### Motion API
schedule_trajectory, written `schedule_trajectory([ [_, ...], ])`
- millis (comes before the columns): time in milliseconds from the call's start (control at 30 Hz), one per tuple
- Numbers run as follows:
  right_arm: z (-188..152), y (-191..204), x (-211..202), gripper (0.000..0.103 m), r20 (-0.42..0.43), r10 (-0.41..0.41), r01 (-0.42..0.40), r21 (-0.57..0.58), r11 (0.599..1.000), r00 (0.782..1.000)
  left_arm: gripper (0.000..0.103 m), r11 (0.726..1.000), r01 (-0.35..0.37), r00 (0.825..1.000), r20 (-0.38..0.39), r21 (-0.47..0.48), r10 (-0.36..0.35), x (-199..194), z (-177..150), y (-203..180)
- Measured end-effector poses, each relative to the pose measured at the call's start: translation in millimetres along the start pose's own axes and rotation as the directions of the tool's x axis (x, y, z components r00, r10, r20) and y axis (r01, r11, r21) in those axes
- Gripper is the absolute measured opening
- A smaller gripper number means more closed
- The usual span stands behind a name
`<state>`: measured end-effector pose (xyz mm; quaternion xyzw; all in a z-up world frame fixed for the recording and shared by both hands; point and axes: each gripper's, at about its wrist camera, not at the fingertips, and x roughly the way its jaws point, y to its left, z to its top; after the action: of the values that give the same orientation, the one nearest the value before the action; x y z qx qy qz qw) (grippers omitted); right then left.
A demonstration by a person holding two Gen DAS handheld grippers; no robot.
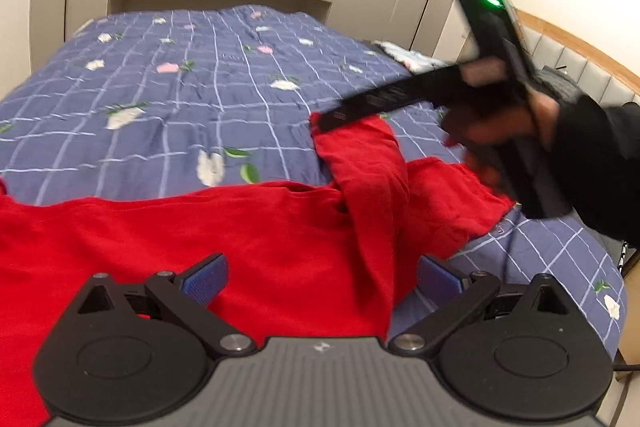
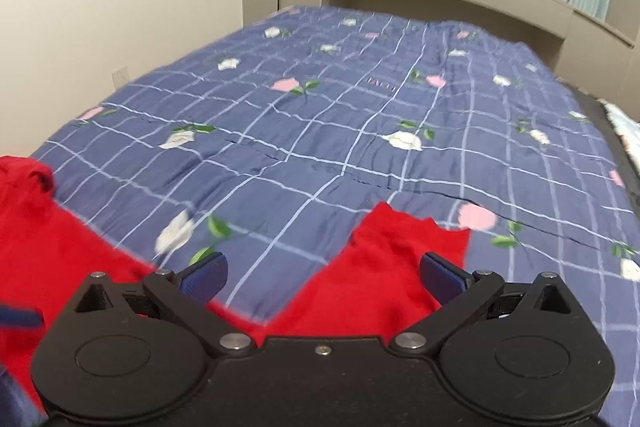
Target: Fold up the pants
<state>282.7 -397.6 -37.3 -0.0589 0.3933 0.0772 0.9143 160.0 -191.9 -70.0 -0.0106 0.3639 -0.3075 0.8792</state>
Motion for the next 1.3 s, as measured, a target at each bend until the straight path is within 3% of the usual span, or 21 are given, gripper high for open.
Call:
schedule_trajectory([
  [100, 12.0, 1.5, 27.8, 0.084, -0.039, -0.011, 0.011, -0.011, 1.0, 0.999, 0.08, 1.0, -0.005, 0.999, -0.041, -0.029, 0.004, 14.3, 4.1, -2.0],
  [133, 14.3, 4.5, 36.3, 0.072, -0.054, -0.023, 0.021, -0.025, 0.999, 0.998, 0.067, 0.999, 0.002, 0.999, -0.052, -0.048, -0.005, 17.4, 4.9, -0.3],
  [167, 15.6, 8.4, 44.4, 0.066, -0.073, -0.051, 0.047, -0.046, 0.998, 0.996, 0.053, 0.997, 0.013, 0.998, -0.065, -0.07, -0.017, 20.8, 5.7, 1.6],
  [200, 15.3, 12.2, 51.6, 0.058, -0.094, -0.084, 0.078, -0.064, 0.995, 0.992, 0.047, 0.996, 0.025, 0.996, -0.08, -0.091, -0.032, 23.1, 7.0, 3.9],
  [267, 13.2, 14.7, 66.1, 0.054, -0.141, -0.112, 0.102, -0.075, 0.992, 0.984, 0.031, 0.99, 0.066, 0.992, -0.102, -0.126, -0.079, 27.3, 10.2, 5.5],
  [300, 11.2, 13.9, 70.8, 0.052, -0.154, -0.11, 0.1, -0.067, 0.993, 0.982, 0.029, 0.986, 0.092, 0.988, -0.111, -0.141, -0.108, 29.4, 11.9, 7.0],
  [333, 8.8, 12.7, 74.6, 0.043, -0.164, -0.112, 0.103, -0.059, 0.993, 0.98, 0.023, 0.98, 0.124, 0.982, -0.12, -0.155, -0.144, 31.5, 13.3, 7.2],
  [367, 6.2, 11.5, 76.2, 0.022, -0.17, -0.124, 0.115, -0.058, 0.992, 0.978, 0.012, 0.976, 0.145, 0.977, -0.13, -0.162, -0.167, 34.0, 14.5, 7.0],
  [433, 2.6, 8.7, 76.1, 0.003, -0.171, -0.149, 0.141, -0.058, 0.988, 0.974, 0.001, 0.976, 0.151, 0.974, -0.147, -0.158, -0.175, 36.5, 16.2, 2.4],
  [533, 2.3, -3.8, 60.2, 0.001, -0.126, -0.111, 0.113, 0.007, 0.994, 0.986, 0.0, 0.985, 0.13, 0.979, -0.141, -0.109, -0.145, 32.1, 18.3, -8.4],
  [667, 4.7, -24.1, 8.2, 0.001, 0.031, -0.099, 0.096, 0.09, 0.991, 0.995, 0.0, 0.995, 0.091, 0.99, -0.101, -0.051, -0.096, 21.5, 25.0, -24.0],
  [800, -5.7, -54.2, -55.2, 0.001, 0.182, -0.125, 0.083, 0.226, 0.971, 0.975, 0.0, 0.997, -0.02, 0.999, -0.047, 0.079, 0.024, 10.5, 33.4, -49.9],
  [900, -28.0, -74.5, -93.2, 0.001, 0.241, -0.161, 0.081, 0.31, 0.947, 0.957, 0.0, 0.972, -0.122, 0.992, 0.003, 0.203, 0.124, 11.2, 31.9, -74.0],
  [1033, -75.9, -92.9, -120.3, 0.0, 0.239, -0.219, 0.109, 0.401, 0.909, 0.946, 0.0, 0.932, -0.181, 0.983, 0.02, 0.315, 0.184, 21.5, 18.8, -100.9],
  [1200, -145.9, -113.3, -116.5, 0.0, 0.144, -0.23, 0.109, 0.571, 0.814, 0.963, 0.0, 0.895, -0.187, 0.977, -0.017, 0.405, 0.212, 37.0, -0.9, -123.5],
  [1300, -173.9, -119.7, -115.0, 0.005, 0.137, -0.203, 0.07, 0.638, 0.767, 0.969, 0.0, 0.884, -0.201, 0.972, -0.023, 0.422, 0.232, 36.1, -9.8, -129.0],
])
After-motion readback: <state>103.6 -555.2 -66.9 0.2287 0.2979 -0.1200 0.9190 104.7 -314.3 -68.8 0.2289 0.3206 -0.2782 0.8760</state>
